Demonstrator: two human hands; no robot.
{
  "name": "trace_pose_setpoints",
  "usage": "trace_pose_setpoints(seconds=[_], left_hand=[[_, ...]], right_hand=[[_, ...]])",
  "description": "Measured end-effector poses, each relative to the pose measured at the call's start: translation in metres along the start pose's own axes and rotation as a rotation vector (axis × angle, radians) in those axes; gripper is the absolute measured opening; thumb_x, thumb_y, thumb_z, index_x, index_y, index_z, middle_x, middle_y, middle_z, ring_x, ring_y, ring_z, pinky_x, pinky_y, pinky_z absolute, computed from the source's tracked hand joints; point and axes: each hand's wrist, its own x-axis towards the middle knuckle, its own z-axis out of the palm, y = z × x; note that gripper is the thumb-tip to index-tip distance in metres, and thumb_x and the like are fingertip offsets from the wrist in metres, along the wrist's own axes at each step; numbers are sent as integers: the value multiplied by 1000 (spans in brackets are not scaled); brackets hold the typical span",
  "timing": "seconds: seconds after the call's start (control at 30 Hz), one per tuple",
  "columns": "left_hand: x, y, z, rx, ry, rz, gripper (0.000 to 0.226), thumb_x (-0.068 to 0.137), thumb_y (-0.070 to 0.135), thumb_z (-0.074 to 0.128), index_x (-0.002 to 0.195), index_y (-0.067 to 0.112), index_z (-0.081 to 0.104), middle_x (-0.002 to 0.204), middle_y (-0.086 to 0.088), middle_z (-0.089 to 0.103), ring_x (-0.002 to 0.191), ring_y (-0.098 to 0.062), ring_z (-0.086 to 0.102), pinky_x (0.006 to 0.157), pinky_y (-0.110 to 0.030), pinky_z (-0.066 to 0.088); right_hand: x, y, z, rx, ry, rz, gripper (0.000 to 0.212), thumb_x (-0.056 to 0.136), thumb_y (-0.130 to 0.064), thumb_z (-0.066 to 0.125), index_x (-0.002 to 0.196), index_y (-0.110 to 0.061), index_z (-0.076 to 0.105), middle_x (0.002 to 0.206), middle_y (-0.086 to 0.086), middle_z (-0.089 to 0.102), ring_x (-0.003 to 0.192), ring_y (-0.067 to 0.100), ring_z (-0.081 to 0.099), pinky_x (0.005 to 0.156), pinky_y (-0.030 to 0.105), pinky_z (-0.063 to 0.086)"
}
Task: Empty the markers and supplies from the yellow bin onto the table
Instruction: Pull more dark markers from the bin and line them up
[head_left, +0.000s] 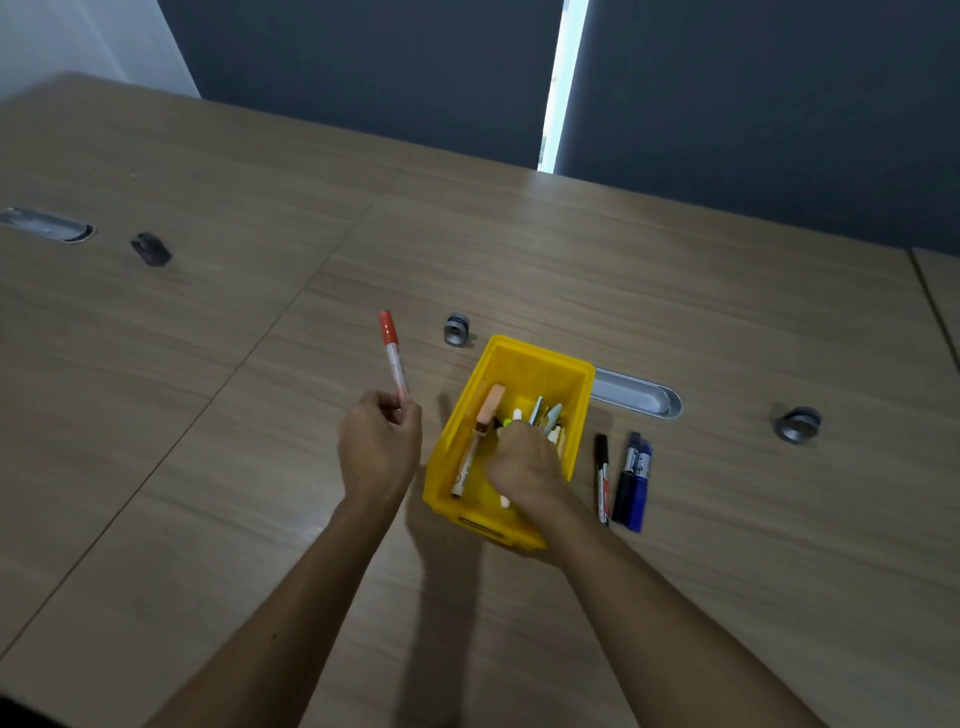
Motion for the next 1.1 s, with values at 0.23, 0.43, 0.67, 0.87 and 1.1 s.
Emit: trace_pose_setpoints(seconds=[0.23,0.43,0.67,0.87,1.1], left_hand=[[-21,28,-3,-168,133,60,9,89,29,62,88,21,64,68,16,56,62,-3,57,56,-23,45],[-62,66,20,-156,76,292,18,92,36,60,96,19,65,83,7,64,71,-10,59,57,-15,36],[-147,96,83,-93,-218,578,9,95,31,58,94,23,61,83,11,56,70,-5,53,58,-14,42],[-186,85,148,147,-530,433,9,94,30,61,94,22,61,93,5,63,83,-10,65,70,-26,57],[-184,78,207,372,-727,348,9,91,28,64,98,24,60,96,5,60,83,-10,62,74,-29,58]], right_hand=[[-3,30,-71,384,74,-10,26,92,-20,62,116,-13,59,100,11,69,84,27,69,66,38,56],[-20,106,-90,970,251,170,14,94,-3,60,103,-14,61,97,14,70,71,18,73,71,35,63],[-39,205,-92,975,397,502,16,83,-6,67,96,-14,67,92,13,73,73,23,68,76,44,63],[-43,262,-84,930,389,600,13,81,1,68,93,-4,72,76,12,70,55,20,65,55,32,58],[-28,290,-60,831,289,568,19,78,-2,74,71,-19,70,80,9,75,69,26,70,70,46,63]])
